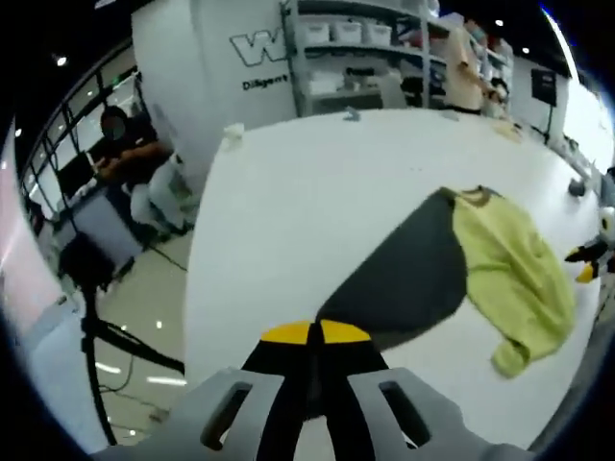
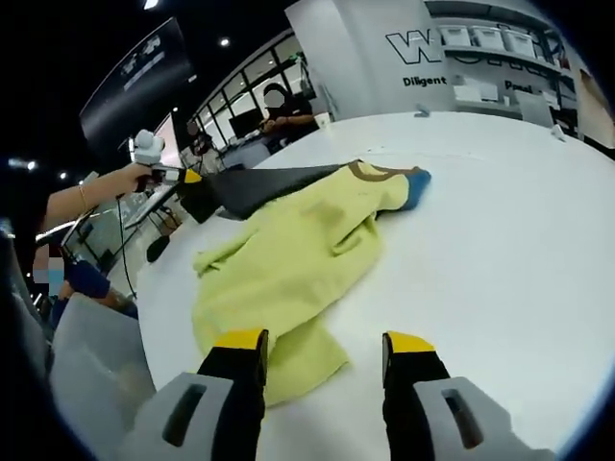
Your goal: Fold the garment on the visible template until the final outline fits inside the template.
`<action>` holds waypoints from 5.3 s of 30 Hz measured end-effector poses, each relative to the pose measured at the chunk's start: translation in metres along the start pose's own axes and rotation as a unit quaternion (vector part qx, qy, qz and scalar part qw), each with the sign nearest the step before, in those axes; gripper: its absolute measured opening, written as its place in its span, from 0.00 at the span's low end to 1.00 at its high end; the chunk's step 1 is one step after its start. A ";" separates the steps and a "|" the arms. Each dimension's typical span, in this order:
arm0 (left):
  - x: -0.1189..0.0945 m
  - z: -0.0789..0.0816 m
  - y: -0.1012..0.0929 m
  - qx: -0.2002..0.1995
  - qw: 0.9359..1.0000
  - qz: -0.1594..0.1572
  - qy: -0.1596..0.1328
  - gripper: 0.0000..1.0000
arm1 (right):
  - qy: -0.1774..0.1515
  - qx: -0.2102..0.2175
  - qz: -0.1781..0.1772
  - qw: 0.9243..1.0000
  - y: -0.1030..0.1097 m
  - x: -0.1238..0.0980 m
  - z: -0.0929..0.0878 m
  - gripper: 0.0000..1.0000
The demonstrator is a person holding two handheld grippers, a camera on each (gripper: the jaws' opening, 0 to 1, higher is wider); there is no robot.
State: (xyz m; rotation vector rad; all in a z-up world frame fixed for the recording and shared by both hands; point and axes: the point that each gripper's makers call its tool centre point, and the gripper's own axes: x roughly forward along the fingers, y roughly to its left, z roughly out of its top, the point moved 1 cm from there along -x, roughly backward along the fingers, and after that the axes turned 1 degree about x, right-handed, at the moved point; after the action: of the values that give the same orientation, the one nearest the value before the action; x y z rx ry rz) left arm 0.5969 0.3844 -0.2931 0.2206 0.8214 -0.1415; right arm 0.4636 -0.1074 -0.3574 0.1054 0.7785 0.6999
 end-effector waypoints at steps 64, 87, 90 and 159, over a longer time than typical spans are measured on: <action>-0.040 -0.104 -0.258 0.162 0.959 -0.228 -0.036 0.47 | 0.015 0.018 -0.006 1.000 -0.003 0.016 -0.015 0.23; -0.030 -0.105 -0.262 0.144 0.970 -0.190 -0.047 0.03 | 0.003 0.026 -0.017 1.000 -0.005 0.007 -0.015 0.00; -0.036 -0.105 -0.264 0.116 0.969 -0.211 -0.050 0.03 | -0.009 0.023 -0.023 0.999 -0.003 0.001 -0.009 0.00; -0.114 -0.127 -0.250 0.100 0.967 -0.232 0.035 0.27 | -0.080 -0.004 -0.015 0.997 0.082 -0.039 0.028 0.00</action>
State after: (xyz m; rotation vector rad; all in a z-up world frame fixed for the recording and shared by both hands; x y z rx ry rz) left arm 0.3777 0.1782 -0.3277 0.2216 0.9189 -0.6619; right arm 0.4184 -0.0637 -0.2857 0.1413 0.6223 0.6580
